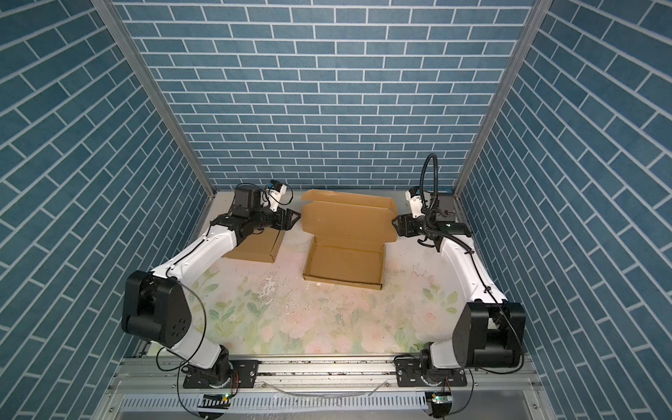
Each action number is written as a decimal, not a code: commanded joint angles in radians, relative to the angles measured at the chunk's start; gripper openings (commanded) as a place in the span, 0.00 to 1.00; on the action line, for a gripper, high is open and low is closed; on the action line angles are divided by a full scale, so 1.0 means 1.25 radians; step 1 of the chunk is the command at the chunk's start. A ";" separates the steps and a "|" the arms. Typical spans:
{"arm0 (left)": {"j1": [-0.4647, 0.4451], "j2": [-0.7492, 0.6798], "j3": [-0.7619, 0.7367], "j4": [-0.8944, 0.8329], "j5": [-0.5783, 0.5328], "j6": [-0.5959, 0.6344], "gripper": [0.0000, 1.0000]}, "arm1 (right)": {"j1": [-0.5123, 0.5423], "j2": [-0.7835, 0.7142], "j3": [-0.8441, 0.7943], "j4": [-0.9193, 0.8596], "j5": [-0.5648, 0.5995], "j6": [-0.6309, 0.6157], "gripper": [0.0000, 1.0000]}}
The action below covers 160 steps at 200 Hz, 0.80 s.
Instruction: Fold the paper box
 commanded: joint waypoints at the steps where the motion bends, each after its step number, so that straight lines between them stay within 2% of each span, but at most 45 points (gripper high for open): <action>1: 0.041 0.075 0.074 -0.045 0.112 0.087 0.75 | -0.028 0.053 0.078 -0.023 -0.117 -0.111 0.73; 55: 0.057 0.201 0.223 -0.113 0.243 0.131 0.73 | -0.035 0.185 0.183 -0.121 -0.214 -0.207 0.68; 97: 0.044 0.259 0.275 -0.169 0.262 0.159 0.69 | -0.034 0.242 0.247 -0.206 -0.227 -0.268 0.63; 130: 0.038 0.277 0.280 -0.156 0.264 0.156 0.65 | -0.032 0.258 0.269 -0.238 -0.235 -0.286 0.50; 160: 0.033 0.297 0.298 -0.158 0.275 0.145 0.57 | -0.030 0.258 0.266 -0.243 -0.244 -0.294 0.43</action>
